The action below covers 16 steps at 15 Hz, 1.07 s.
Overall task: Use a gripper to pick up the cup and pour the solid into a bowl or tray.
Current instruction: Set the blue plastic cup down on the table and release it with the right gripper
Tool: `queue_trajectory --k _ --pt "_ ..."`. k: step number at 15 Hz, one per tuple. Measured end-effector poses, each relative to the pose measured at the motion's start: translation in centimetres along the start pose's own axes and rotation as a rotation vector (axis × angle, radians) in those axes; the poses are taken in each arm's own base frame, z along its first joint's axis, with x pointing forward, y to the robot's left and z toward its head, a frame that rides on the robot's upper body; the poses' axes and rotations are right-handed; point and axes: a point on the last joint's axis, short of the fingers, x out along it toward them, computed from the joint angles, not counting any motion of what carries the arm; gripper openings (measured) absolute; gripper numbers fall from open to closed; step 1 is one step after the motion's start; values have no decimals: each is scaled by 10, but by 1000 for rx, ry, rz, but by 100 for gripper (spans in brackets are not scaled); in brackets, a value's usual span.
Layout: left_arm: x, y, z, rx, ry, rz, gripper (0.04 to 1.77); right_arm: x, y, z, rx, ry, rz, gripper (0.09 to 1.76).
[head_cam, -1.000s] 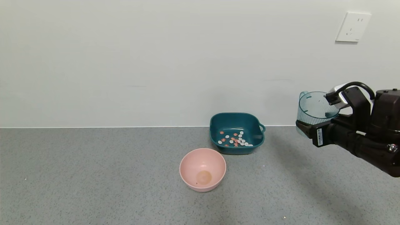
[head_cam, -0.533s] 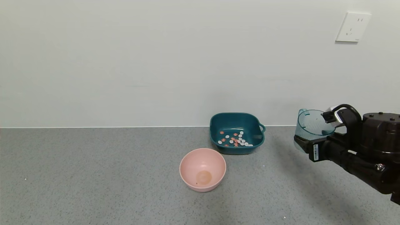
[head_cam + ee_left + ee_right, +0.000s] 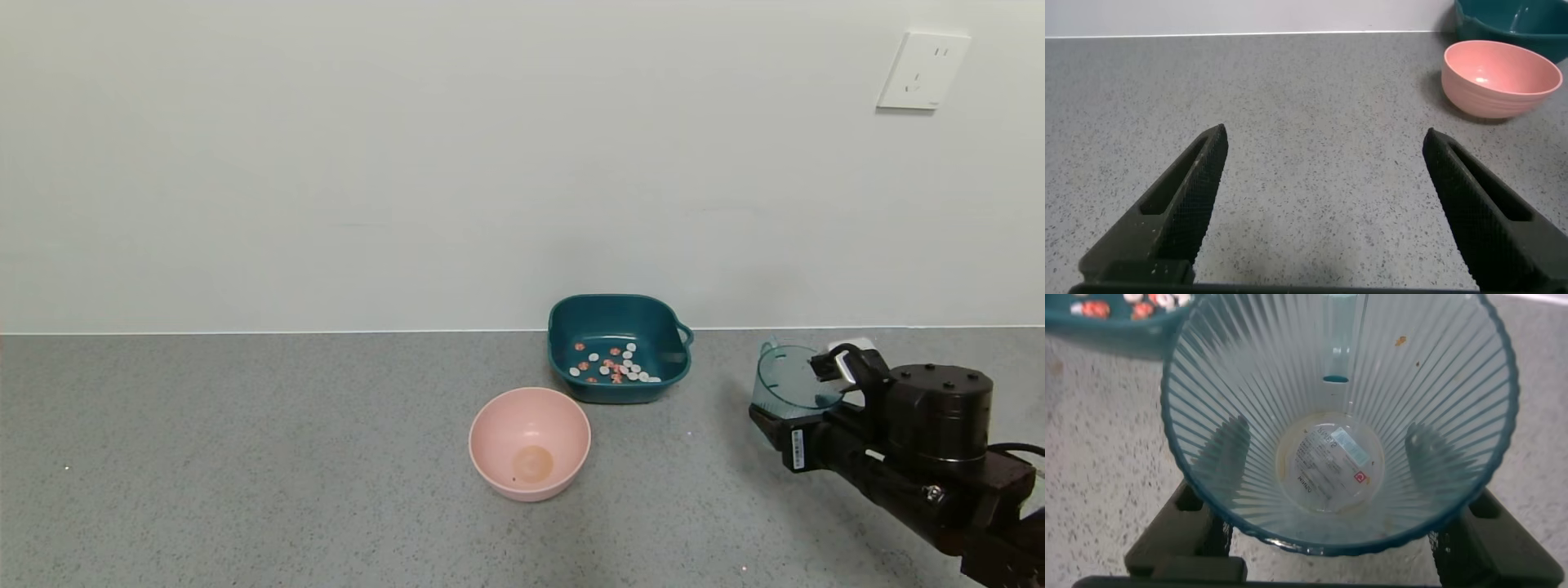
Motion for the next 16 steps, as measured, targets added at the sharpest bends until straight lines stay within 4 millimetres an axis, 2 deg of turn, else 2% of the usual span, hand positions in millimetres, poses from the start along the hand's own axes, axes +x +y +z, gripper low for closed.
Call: queue_trajectory --k 6,16 --pt "0 0 0 0 0 0 172 2 3 -16 -3 64 26 132" --pt "0 0 0 0 0 0 172 7 5 -29 6 103 29 132"
